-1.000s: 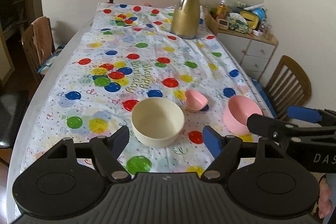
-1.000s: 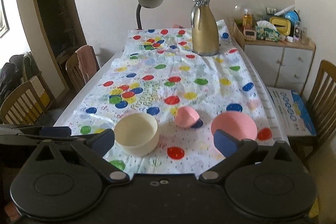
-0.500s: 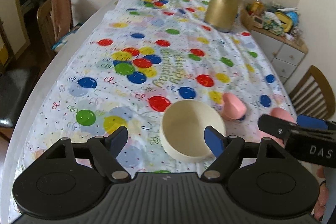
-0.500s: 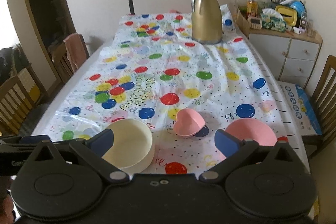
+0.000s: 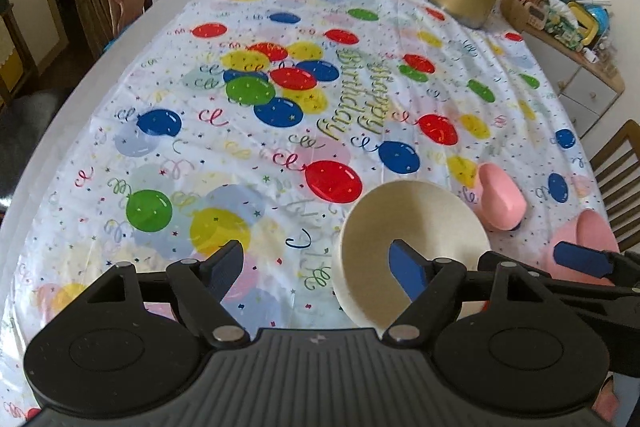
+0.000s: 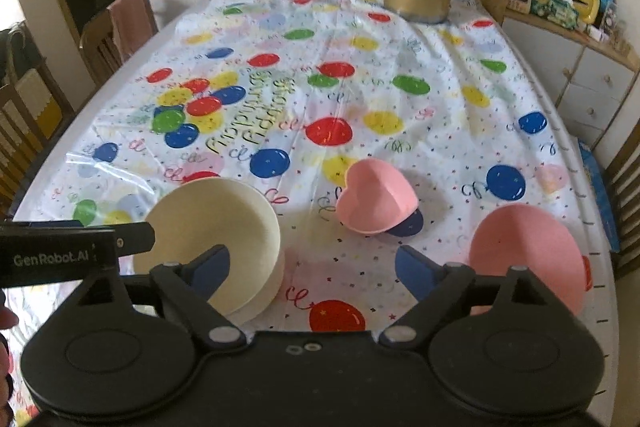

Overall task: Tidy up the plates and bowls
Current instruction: 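Move the left tool to the cream bowl and close it on the rim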

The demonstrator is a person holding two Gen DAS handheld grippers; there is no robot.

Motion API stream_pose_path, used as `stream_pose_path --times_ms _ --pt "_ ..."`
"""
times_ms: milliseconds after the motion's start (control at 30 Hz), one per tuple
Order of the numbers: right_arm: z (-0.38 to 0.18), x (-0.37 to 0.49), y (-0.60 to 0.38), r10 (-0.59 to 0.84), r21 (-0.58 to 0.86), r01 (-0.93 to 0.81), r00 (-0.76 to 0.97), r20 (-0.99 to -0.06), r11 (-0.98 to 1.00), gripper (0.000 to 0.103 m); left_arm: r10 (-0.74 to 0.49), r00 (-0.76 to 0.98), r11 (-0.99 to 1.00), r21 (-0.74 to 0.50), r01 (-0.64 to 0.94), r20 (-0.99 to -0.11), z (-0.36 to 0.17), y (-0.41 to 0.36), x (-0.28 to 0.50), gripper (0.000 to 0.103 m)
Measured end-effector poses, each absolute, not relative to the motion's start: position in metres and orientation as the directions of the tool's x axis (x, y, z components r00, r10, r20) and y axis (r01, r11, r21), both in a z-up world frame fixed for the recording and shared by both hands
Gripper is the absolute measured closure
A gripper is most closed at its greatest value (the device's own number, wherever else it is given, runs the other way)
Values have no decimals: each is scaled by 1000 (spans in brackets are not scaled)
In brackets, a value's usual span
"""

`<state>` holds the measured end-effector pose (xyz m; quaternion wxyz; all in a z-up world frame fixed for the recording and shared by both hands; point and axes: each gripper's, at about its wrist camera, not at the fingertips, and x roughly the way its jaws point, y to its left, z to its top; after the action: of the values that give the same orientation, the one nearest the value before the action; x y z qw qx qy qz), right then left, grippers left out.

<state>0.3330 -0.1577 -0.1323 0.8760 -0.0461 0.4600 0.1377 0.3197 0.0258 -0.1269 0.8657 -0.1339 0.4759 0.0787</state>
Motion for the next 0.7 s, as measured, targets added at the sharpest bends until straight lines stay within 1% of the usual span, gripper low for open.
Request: stream_pose_path --times_ms 67,133,167,233,267,333,433,500,533,567,633,667,700 --pt "-138 339 -157 202 66 -268 517 -832 961 23 8 527 949 -159 -271 -850 -131 27 323 23" --pt "-144 343 -157 201 82 -252 497 -844 964 30 14 522 949 -153 -276 -853 -135 27 325 23" --pt "-148 345 -156 204 89 -249 484 -851 964 32 18 521 948 -151 -279 -853 -136 27 326 23" --pt "-152 348 -155 205 98 -243 468 -860 965 38 30 521 944 -148 -296 -853 -137 27 328 24" --pt "-154 350 -154 205 102 -238 462 -863 966 40 38 519 940 -145 -308 -854 -138 28 329 24" --pt "-155 351 -153 196 100 -226 459 -867 969 49 34 511 933 -156 -324 -859 -141 29 331 24" --pt "-156 353 -150 179 92 -206 455 -872 974 55 12 495 923 -181 -339 -869 -144 28 334 33" --pt "-156 355 -149 179 98 -199 445 -877 975 59 5 487 921 -186 -344 -873 -144 26 335 41" --pt "-156 356 -148 183 104 -199 437 -881 975 63 3 485 920 -188 -344 -875 -144 25 336 43" --pt "-156 357 -147 183 105 -198 427 -885 974 64 0 482 918 -191 -347 -876 -144 24 336 45" --pt "-156 357 -146 182 109 -193 416 -891 975 71 1 474 915 -191 -356 -881 -145 24 337 54" --pt "-156 358 -145 185 115 -191 412 -892 975 73 -4 468 913 -194 -360 -884 -146 24 337 62" --pt "-156 358 -145 187 118 -188 408 -894 975 77 -13 462 910 -202 -362 -887 -147 24 338 67"
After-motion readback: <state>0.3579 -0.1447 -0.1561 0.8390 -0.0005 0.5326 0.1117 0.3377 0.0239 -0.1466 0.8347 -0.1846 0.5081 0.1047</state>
